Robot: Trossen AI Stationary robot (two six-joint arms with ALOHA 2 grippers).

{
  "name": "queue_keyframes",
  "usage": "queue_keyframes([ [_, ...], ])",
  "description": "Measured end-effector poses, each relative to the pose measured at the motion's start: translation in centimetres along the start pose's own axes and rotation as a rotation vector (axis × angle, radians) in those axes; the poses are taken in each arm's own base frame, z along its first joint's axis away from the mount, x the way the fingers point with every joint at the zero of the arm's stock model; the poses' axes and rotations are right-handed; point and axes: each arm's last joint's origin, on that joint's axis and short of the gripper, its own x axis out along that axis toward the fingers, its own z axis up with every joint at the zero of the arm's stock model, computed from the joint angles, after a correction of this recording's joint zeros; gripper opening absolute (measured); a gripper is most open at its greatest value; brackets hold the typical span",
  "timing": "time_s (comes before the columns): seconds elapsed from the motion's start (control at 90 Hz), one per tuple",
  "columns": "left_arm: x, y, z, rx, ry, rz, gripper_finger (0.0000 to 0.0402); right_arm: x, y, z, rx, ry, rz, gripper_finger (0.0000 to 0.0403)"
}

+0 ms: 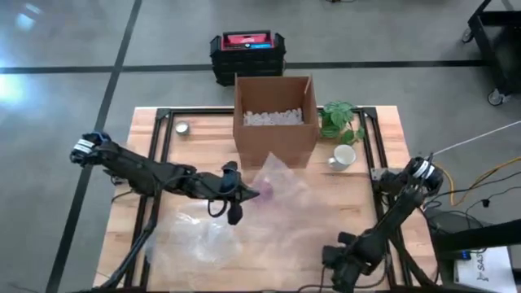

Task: Wrap mug
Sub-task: Wrap the orange mug with the right transparent bubble wrap

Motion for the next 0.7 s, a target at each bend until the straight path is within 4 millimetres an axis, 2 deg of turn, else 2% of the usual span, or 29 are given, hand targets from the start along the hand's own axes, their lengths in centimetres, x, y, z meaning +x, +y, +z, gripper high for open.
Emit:
queue_keyframes([
  [0.156,1.3,0.2,-1.0,0.017,0.043,0.024,0.0009,-1.9,-0.7,0.9,-0.025,-0.143,-0.033,0.0053],
  [0.3,1.8,0.1,-1.4,0.001,0.081,-0.006,0.003,-2.6,-1.8,2.1,-0.061,-0.264,-0.117,0.0044],
  [0.389,1.8,0.1,-1.4,-0.008,0.109,-0.069,0.0066,-2.9,-2.5,2.9,-0.056,-0.32,-0.161,0.0046],
  [0.533,1.6,0.5,-1.1,0.03,0.109,-0.069,0.0146,-3.0,-3.3,4.3,-0.063,-0.368,-0.205,0.0069],
  [0.622,0.4,0.9,-0.7,0.054,0.127,-0.049,0.0191,-2.7,-3.6,4.8,-0.055,-0.366,-0.216,0.0089],
  [0.7,-1.0,1.5,-0.5,0.073,0.145,0.035,0.0218,-2.4,-3.8,4.9,-0.058,-0.348,-0.219,0.0108],
])
